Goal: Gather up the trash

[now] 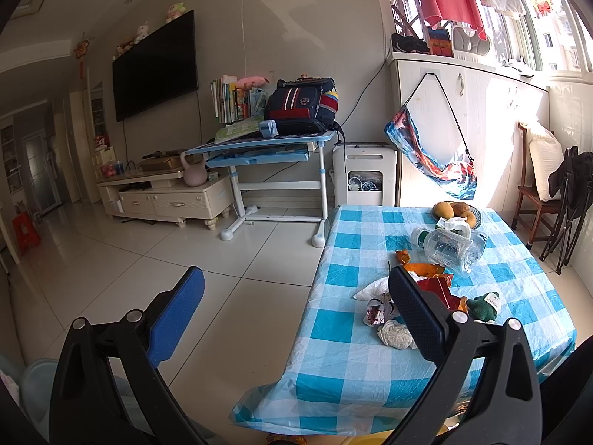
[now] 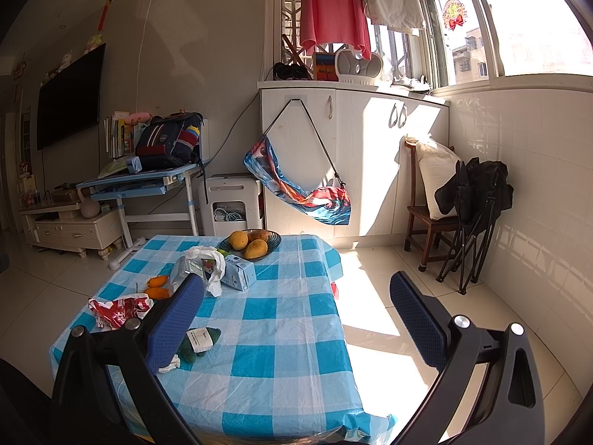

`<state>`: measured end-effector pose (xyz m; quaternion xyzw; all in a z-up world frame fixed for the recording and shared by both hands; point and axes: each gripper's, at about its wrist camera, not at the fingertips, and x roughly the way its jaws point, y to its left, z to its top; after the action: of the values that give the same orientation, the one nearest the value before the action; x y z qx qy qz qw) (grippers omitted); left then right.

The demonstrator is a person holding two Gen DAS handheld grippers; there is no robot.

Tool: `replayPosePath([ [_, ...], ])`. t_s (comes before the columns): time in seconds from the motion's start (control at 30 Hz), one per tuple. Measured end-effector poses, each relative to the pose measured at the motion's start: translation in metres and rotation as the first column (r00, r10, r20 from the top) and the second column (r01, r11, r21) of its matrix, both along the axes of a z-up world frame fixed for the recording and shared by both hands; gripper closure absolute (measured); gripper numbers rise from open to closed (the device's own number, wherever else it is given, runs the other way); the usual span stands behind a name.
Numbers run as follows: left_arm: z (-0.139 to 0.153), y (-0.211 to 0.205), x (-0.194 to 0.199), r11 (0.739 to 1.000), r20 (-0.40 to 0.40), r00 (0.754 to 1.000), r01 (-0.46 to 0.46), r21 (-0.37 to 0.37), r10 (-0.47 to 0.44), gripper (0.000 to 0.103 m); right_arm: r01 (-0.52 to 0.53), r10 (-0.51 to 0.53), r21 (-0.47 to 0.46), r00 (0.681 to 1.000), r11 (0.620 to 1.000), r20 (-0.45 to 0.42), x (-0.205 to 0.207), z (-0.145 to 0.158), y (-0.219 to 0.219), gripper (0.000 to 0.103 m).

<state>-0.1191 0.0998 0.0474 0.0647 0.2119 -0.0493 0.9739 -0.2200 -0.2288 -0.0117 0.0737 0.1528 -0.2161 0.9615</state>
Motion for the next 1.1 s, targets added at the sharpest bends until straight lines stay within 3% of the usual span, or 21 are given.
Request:
replayPosePath([
  [1.1, -0.0014, -0.0003, -0.0002, 1.0, 0.001, 1.0, 0.0, -0.001, 0.0, 0.007, 0.0, -0.001, 0.015, 1.0, 1.0, 0.019, 0.0009, -0.0007, -0.001, 0.007],
])
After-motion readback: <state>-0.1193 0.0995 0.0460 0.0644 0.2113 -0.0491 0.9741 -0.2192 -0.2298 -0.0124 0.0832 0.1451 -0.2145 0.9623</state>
